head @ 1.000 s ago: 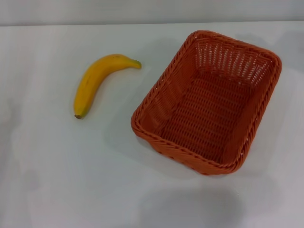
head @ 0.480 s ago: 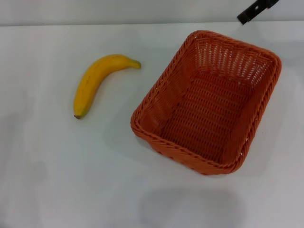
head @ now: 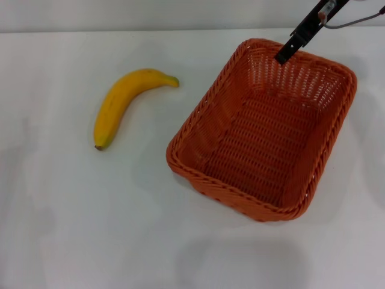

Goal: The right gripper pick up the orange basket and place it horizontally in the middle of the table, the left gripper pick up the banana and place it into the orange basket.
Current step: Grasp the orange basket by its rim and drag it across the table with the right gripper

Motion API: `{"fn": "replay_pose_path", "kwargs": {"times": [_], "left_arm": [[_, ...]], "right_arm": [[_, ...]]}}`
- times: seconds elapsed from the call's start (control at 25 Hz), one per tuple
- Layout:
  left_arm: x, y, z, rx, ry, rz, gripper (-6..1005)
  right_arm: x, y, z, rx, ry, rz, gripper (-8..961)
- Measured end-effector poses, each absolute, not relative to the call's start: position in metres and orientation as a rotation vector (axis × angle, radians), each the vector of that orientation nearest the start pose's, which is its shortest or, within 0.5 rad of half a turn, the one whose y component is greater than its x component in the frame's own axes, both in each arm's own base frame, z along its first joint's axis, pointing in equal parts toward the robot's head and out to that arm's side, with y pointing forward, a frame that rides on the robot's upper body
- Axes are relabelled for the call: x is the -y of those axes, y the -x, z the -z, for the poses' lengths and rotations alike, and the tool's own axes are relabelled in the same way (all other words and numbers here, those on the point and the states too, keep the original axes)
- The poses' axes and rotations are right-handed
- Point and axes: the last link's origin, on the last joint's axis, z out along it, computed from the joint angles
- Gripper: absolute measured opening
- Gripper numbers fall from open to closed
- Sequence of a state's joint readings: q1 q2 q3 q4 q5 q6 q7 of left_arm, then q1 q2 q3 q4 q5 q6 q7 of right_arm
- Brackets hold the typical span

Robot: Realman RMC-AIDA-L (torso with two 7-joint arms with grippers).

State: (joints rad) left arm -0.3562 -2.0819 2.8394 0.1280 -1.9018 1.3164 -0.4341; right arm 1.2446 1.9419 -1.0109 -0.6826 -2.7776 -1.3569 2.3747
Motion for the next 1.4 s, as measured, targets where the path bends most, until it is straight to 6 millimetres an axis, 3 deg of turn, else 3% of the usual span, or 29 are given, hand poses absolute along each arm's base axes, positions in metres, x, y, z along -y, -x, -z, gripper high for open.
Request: {"fn": "replay_pose_path", "kwargs": {"times": [0.36,0.72,1.4], "left_arm": [[-0.276,0.396,-0.038,0.872,0.947,0.898,887],[-0.277,0.395,-0.039,0.872,0.948,0.899,887],[-0.281,0.394,-0.039,0.87,0.954,0.901,887]], "right_arm": [[-0.487,-0.109,-0.018,-0.669,2.484,0.508,791],[-0.484,-0.114,-0.006,-0.668,2.488,0.516,721],[-0.488,-0.136,0.0,-0.65,2.428,0.553,646]]}}
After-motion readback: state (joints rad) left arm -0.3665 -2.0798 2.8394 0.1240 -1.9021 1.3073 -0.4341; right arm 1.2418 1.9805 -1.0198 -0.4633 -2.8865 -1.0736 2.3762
